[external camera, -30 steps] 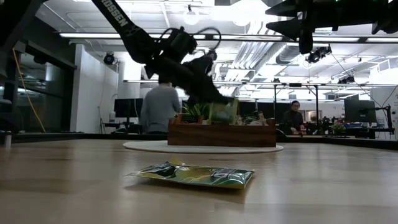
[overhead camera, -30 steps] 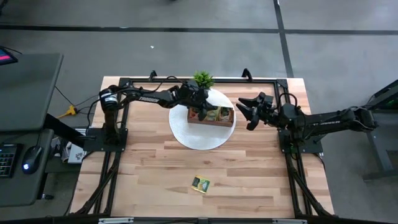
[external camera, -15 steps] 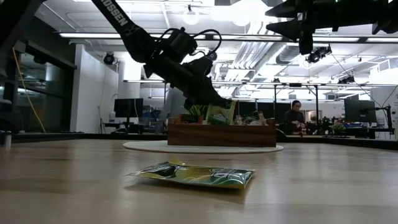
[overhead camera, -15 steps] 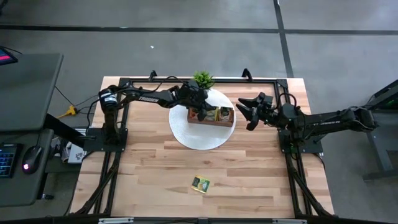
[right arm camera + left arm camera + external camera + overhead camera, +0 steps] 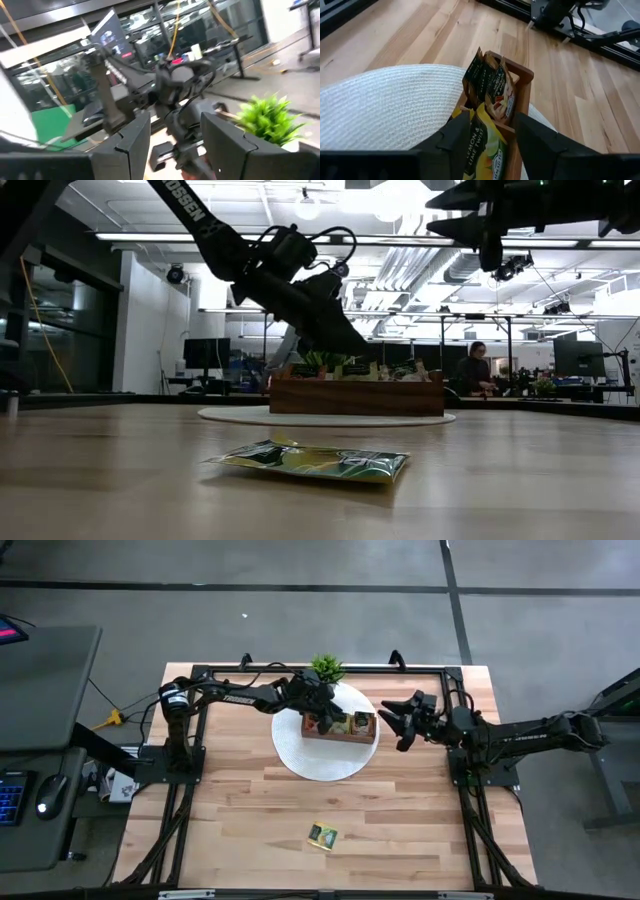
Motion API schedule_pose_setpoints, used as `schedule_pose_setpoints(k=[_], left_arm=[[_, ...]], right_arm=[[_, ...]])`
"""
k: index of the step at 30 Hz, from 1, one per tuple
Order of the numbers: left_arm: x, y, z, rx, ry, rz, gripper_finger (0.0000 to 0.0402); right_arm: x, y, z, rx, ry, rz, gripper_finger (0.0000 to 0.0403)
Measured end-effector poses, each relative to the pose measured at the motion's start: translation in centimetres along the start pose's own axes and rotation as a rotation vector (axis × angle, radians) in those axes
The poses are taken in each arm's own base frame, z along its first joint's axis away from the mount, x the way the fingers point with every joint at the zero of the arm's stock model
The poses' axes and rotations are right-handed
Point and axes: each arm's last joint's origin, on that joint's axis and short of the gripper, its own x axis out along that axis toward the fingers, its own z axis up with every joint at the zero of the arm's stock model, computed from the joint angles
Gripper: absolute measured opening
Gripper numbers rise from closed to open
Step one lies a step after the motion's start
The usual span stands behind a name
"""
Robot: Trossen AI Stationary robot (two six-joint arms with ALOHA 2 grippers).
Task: Pick & Place Tea
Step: Put the yellow tea bag into the middle section of the wooden organizer
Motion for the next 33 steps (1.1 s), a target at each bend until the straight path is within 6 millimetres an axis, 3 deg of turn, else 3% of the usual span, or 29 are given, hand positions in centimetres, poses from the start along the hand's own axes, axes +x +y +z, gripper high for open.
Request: schedule_pose_setpoints(k=[6, 10, 17, 23, 27, 33], left_arm=[[-1.6, -1.0, 1.6, 0.069, -0.048, -0.05, 0.0146], [-2.6, -2.5, 1.6, 0.141, 0.022, -0.07, 0.0123], [-4.5, -5.9, 0.8, 0.25, 0.151, -0.05, 0.0093], [-5.0, -10.3, -2.2, 0.319, 0.221, -0.093, 0.0079], [-5.9, -12.6, -5.8, 0.306, 0.313, -0.079, 0.0072], [-7.9, -17.0, -9.0, 0.299, 0.315, -0.115, 0.0071]], right_arm=[[0.0, 0.2, -0.3, 0.062, 0.056, 0.09, 0.0169], [-0.1, 0.7, -0.7, 0.067, 0.128, 0.108, 0.0163], [0.6, 4.0, 1.3, -0.096, 0.308, 0.082, 0.0134], [2.3, 7.0, 2.0, -0.17, 0.469, 0.084, 0.0119], [3.7, 9.2, 0.7, -0.158, 0.593, 0.09, 0.0116], [5.3, 13.3, -2.6, -0.141, 0.761, 0.109, 0.0113]])
